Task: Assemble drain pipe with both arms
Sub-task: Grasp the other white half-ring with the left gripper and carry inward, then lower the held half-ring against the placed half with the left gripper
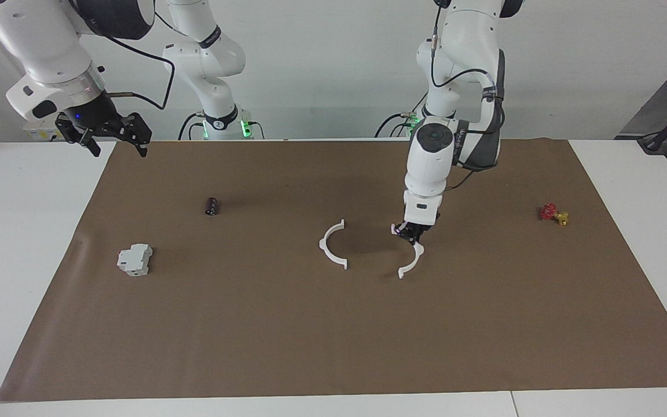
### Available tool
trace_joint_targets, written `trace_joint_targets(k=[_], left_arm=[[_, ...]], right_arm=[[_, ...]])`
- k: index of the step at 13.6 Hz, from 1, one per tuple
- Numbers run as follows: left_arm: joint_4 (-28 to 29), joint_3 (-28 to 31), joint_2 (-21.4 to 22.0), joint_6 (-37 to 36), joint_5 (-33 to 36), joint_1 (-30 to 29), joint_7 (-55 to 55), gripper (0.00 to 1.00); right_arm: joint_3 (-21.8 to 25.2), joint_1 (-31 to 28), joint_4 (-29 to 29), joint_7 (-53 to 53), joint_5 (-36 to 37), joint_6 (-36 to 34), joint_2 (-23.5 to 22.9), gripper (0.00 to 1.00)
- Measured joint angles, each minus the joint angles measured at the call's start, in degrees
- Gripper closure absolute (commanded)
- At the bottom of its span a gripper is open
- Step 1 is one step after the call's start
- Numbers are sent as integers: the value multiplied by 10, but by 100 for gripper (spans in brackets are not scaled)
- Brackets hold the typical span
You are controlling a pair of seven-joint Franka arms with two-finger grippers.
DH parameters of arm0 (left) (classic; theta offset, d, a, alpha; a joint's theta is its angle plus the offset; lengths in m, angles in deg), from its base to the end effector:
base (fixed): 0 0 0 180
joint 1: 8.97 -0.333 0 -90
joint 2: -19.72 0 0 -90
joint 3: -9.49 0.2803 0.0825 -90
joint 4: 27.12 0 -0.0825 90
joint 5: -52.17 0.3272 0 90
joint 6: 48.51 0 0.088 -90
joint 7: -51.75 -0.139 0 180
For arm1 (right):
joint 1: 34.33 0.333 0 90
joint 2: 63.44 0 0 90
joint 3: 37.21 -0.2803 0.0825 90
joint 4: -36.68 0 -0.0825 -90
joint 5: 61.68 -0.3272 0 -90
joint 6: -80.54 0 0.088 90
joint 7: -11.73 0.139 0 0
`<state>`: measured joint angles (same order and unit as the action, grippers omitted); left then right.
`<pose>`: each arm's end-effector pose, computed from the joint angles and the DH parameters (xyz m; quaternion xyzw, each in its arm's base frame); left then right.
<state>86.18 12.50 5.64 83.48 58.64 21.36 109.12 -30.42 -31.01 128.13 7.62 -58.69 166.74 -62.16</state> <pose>0.4972 -0.2520 0.3207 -0.9728 -0.2227 -0.0632 0.0098 0.4805 -0.0373 0.5519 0.9991 0.0048 -0.0363 0.0224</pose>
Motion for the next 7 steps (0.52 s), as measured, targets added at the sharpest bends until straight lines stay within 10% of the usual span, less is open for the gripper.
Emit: trace_joint_targets(k=[7], left_arm=[[-28,0,-43,-6,11,79,118,100]], right_arm=[[-1,16,0,1,0,3,1,0]])
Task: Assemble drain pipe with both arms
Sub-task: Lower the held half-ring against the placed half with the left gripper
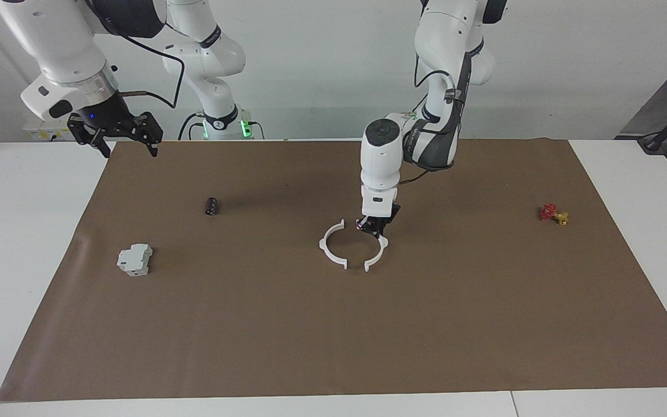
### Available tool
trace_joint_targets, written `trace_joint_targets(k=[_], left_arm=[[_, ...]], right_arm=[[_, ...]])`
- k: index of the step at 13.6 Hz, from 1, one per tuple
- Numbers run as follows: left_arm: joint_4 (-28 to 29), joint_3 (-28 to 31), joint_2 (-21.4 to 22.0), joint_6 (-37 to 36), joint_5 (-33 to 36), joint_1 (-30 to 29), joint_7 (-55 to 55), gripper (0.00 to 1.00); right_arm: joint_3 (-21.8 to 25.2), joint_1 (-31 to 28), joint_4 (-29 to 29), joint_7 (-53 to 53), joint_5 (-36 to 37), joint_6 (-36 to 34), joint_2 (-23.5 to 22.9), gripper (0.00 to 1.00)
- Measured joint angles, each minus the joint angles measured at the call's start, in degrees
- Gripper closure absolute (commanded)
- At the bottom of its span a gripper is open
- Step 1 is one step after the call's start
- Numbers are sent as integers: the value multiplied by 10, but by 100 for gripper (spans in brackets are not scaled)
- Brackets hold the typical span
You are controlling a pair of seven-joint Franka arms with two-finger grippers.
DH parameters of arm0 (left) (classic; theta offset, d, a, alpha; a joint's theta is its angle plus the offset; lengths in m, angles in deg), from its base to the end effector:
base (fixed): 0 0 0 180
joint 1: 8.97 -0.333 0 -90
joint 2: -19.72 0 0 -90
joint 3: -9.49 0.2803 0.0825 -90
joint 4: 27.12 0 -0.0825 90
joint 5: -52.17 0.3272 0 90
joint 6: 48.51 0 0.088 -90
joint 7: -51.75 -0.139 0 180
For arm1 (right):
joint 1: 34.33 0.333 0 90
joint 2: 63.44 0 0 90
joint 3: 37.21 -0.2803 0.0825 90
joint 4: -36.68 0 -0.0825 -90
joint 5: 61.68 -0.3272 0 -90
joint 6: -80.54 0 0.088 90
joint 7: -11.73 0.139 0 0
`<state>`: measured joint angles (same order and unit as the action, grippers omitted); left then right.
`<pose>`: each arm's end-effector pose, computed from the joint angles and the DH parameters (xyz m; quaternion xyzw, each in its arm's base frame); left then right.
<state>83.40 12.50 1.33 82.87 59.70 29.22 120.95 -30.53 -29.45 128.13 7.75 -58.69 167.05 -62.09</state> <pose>0.4667 -0.3227 0.2972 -0.9663 -0.2498 -0.0593 0.0189 0.4819 -0.0233 0.5530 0.9990 0.0183 -0.0326 0.0231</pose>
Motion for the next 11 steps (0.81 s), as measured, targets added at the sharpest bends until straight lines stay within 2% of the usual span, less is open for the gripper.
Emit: trace_joint_targets(k=[4,11], left_arm=[[-1,0,-21,10,0,6,5,100],[-1,0,-22,20,0,29,38,100]], right_arm=[[0,0,0,0,0,0,0,0],[0,-1,0,0,0,0,1,0]])
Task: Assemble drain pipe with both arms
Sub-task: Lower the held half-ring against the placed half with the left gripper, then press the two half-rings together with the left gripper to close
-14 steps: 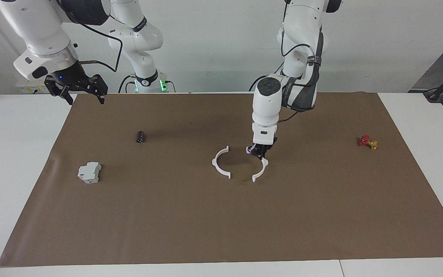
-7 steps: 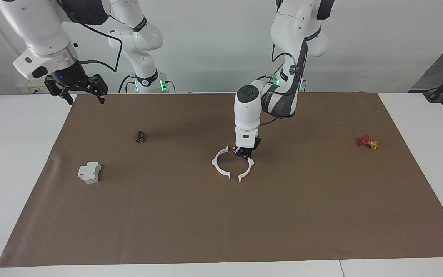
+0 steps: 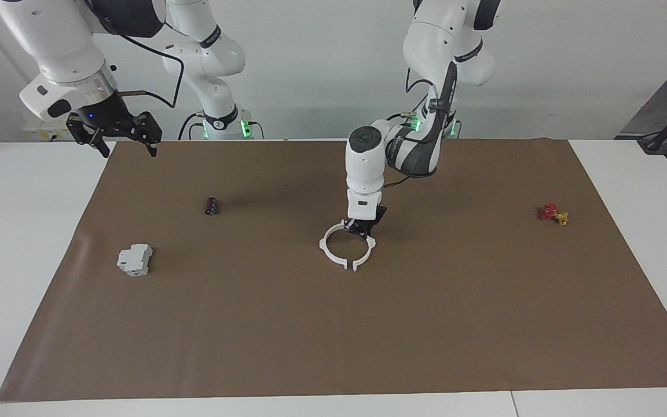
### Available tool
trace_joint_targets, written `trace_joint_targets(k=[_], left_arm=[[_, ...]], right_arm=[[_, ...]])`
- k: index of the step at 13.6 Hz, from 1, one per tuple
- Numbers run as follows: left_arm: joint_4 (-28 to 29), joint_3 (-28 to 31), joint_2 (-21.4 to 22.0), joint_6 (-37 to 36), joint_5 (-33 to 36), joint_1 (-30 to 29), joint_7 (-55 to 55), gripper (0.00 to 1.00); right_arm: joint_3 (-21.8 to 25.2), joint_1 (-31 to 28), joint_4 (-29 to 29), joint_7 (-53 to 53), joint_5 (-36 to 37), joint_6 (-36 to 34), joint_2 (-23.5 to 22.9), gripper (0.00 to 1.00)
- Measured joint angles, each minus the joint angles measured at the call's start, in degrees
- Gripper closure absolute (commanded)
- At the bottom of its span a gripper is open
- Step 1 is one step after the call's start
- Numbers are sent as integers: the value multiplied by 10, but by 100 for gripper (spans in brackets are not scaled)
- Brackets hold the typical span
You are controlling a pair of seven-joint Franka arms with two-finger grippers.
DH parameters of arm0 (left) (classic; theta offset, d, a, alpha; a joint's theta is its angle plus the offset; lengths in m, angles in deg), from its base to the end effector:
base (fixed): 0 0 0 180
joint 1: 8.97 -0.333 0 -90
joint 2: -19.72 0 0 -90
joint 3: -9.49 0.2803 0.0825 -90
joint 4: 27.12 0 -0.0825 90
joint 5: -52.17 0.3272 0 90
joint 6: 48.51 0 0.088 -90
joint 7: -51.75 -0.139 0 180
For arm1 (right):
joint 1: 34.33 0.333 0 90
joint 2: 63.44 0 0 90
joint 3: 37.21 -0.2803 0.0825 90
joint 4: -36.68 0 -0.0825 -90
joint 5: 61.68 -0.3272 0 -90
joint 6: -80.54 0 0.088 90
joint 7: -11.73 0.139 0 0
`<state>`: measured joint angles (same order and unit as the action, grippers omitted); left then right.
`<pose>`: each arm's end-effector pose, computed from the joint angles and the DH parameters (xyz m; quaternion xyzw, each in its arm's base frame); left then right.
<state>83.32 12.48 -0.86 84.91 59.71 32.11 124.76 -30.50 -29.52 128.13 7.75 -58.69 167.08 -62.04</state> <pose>0.4520 -0.3487 0.2793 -0.9649 -0.2553 -0.0594 0.0155 0.4817 -0.0241 0.5534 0.9991 0.0174 -0.0319 0.0230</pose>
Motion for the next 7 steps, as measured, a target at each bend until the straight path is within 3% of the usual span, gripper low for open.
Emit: trace_joint_targets(k=[7], left_arm=[[2,1,-4,9,0,5,5,100]], right_arm=[[0,0,0,0,0,0,0,0]])
